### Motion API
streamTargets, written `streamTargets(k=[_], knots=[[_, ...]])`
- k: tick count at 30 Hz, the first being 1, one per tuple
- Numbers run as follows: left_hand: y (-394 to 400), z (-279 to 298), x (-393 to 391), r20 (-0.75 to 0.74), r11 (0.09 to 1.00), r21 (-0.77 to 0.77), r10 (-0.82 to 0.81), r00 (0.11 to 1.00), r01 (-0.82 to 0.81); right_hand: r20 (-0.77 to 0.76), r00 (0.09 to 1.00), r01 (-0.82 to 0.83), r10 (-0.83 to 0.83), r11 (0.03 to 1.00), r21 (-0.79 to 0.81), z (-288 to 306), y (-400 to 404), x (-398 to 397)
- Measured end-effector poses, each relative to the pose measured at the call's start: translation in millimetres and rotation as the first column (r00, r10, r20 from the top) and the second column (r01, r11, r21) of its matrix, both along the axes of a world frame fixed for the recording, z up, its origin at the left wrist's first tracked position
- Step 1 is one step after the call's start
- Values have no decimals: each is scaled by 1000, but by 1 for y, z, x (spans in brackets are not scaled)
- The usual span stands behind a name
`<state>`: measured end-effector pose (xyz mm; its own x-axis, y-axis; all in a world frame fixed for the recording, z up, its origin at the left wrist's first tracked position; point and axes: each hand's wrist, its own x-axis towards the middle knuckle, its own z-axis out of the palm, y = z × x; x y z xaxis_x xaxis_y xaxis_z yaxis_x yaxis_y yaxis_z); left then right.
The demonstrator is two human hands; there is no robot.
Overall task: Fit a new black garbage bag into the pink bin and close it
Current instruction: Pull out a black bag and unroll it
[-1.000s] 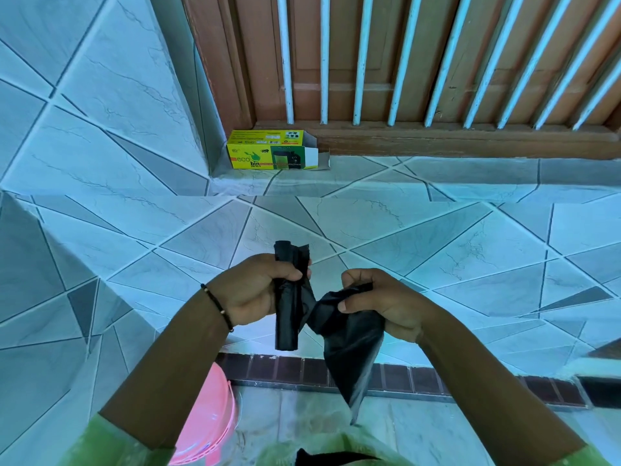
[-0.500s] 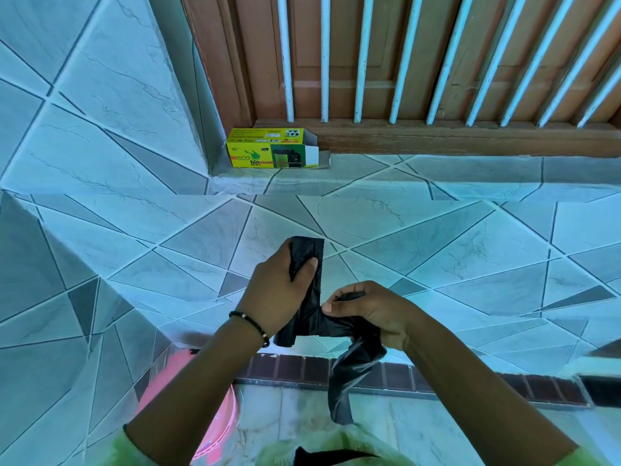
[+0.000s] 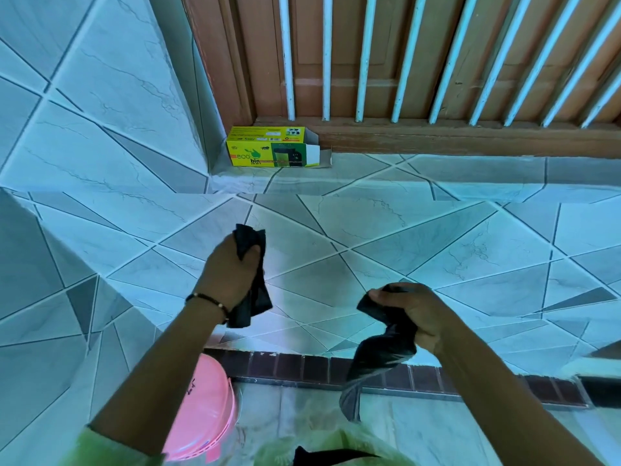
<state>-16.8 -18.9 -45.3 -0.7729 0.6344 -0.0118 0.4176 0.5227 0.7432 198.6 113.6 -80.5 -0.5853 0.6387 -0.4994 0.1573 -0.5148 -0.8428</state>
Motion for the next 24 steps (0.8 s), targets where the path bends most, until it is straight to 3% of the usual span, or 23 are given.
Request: streamTargets(k=[4, 7, 13, 19, 24], knots=[[1, 12, 7, 323, 981, 196, -64, 944, 0, -31, 998, -61, 60, 998, -18, 1, 3, 6], [9, 14, 31, 639, 939, 340, -188, 746, -55, -73, 983, -168, 171, 985, 43, 8, -7, -6], [20, 7, 44, 761, 885, 428, -244, 602, -182, -31, 955, -274, 295, 918, 288, 27, -30, -30], [20, 1, 46, 851, 831, 463, -321, 415, -309, 6, 994, -93, 109, 812, 577, 23, -47, -52], [16, -8, 50, 835, 789, 492, -307, 457, -369, 65, 993, -119, 102, 731, 672, 27, -49, -55]])
